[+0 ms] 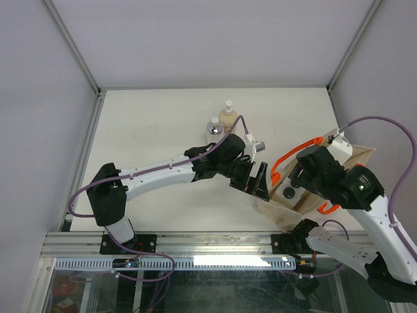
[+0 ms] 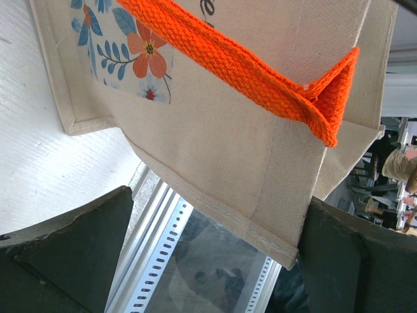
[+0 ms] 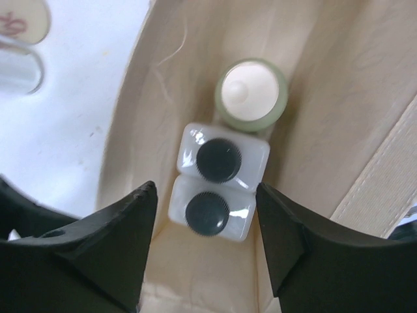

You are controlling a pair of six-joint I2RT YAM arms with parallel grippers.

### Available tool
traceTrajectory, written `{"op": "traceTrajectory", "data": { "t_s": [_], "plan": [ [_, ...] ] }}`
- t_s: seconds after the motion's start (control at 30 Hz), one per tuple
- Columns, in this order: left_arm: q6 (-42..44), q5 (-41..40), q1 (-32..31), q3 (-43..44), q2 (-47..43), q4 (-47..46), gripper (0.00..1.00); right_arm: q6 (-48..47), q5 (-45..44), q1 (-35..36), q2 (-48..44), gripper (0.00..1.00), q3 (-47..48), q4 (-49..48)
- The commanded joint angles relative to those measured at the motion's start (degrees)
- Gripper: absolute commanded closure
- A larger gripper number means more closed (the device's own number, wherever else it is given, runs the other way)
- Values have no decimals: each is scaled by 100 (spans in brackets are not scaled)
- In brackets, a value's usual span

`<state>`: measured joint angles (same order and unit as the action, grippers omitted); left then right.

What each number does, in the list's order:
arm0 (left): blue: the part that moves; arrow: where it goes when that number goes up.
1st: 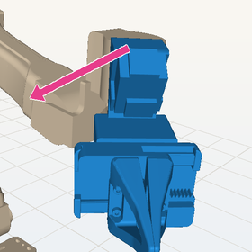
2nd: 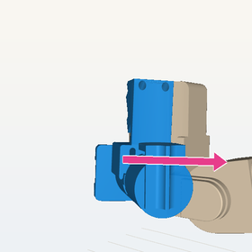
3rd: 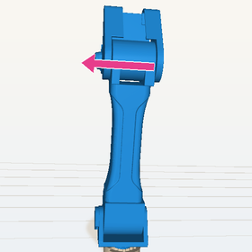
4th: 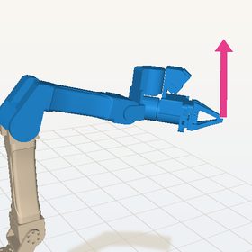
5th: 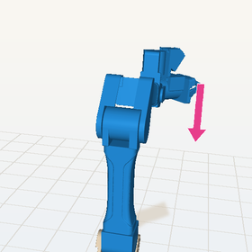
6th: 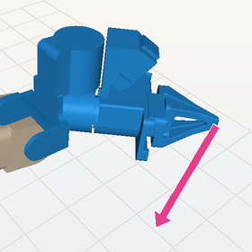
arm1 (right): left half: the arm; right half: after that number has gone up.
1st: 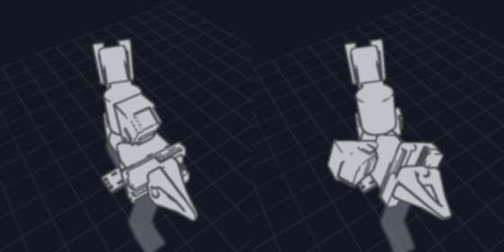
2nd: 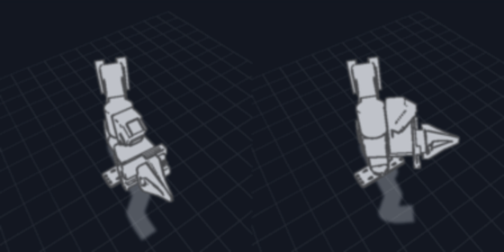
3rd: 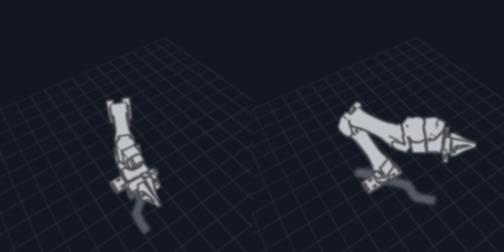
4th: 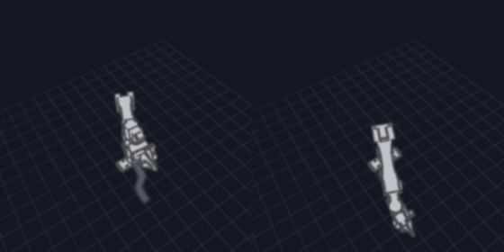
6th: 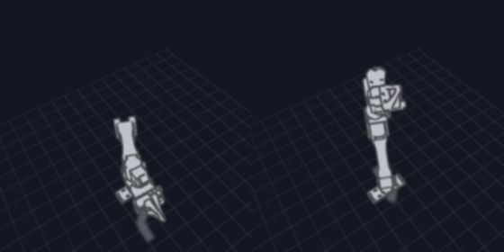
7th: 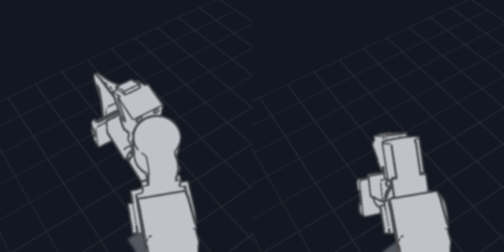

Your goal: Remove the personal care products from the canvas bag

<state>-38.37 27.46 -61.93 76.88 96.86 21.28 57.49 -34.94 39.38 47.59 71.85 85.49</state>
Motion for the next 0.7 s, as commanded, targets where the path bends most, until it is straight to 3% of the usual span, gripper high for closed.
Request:
{"op": "traceTrajectory", "data": {
  "t_s": [0.0, 0.17, 0.43, 0.67],
  "plan": [
    [329, -232, -73, 77, 43, 280, 1, 127, -1116, -4, 9, 38, -193, 5],
    [440, -224, -82, 243, 132, 407, 1, -361, -1006, -409, 238, 37, -479, -515],
    [519, -210, -82, 376, 196, 520, 1, -2184, 639, -2289, 58, 36, -1501, -2507],
    [567, -206, -91, 587, 297, 627, 1, -2370, 1204, -2646, 257, 28, -1830, -2835]
  ]
}}
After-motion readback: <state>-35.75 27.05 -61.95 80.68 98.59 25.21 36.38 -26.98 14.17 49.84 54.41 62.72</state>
